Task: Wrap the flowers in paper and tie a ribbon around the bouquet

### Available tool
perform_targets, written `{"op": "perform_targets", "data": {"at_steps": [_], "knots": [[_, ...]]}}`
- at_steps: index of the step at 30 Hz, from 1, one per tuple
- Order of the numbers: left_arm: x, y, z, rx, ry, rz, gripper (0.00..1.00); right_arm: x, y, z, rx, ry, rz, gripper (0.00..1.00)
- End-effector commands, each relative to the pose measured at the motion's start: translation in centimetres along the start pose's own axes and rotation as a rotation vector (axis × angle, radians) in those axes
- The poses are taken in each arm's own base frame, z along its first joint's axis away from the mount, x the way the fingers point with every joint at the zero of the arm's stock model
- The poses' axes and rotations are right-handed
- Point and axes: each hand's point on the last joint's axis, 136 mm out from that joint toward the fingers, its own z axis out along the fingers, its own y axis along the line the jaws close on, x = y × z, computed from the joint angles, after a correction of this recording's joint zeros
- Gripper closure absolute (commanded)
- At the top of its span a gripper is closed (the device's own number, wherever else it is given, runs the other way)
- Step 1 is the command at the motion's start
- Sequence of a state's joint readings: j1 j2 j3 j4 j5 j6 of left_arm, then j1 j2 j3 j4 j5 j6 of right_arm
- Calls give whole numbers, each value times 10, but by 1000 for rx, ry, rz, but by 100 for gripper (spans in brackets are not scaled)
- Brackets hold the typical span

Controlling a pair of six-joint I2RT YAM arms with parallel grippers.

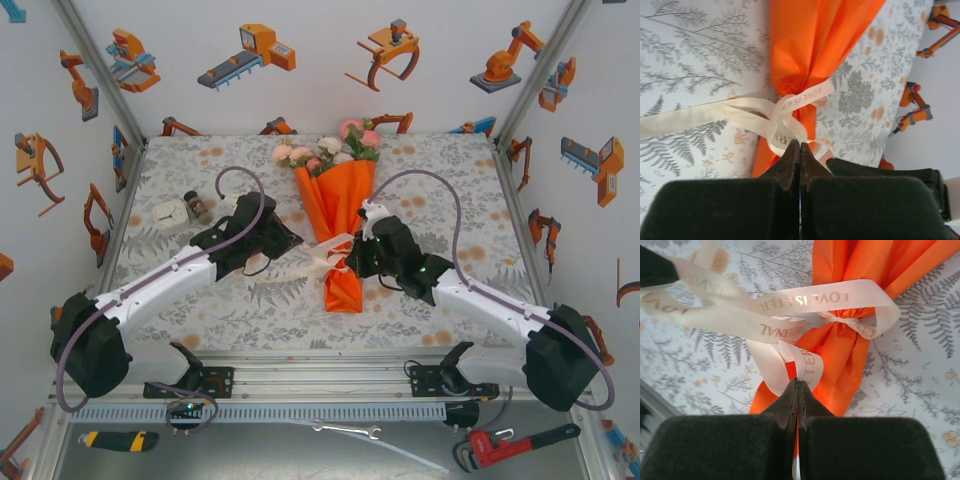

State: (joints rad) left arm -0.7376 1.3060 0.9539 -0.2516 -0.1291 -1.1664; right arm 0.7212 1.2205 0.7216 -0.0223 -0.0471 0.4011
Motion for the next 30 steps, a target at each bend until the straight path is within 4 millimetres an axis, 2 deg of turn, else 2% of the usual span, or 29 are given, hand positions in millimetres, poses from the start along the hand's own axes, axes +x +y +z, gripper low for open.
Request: {"op": "perform_targets", "data": {"at_steps": [1, 3, 5, 10, 13, 17, 19, 21, 23, 26, 30], "knots": [[-7, 24, -13, -76, -41, 22, 97, -25, -19, -5, 83, -46, -107, 100], [-9, 32, -18, -89, -53, 12, 96, -30, -33, -9, 129, -56, -105, 100], [-8, 36, -19, -90, -55, 5, 96, -29, -33, -10, 112, -54, -108, 100], [-1, 31, -10, -60, -20, 32, 90, -15, 3, 0, -121, -24, -85, 100], [-1, 40, -7, -114, -15, 61, 82, -8, 6, 3, -150, -5, -93, 100], [-16, 44, -18, -153, -70, 131, 62, -5, 5, 0, -144, -1, -153, 100], [-27, 36, -28, -152, -104, 211, 59, -3, 7, -1, -155, 12, -190, 100], [-35, 17, -35, -115, -107, 332, 58, 1, 10, -1, -178, 31, -220, 100], [-26, -13, -31, -27, -25, 516, 55, 4, 12, -1, -189, 45, -237, 100], [-5, -35, -8, 19, 149, 695, 54, 5, 7, 1, -167, 31, -255, 100], [13, -52, 42, 77, 257, 744, 54, 2, -1, 0, -123, -4, -265, 100]]}}
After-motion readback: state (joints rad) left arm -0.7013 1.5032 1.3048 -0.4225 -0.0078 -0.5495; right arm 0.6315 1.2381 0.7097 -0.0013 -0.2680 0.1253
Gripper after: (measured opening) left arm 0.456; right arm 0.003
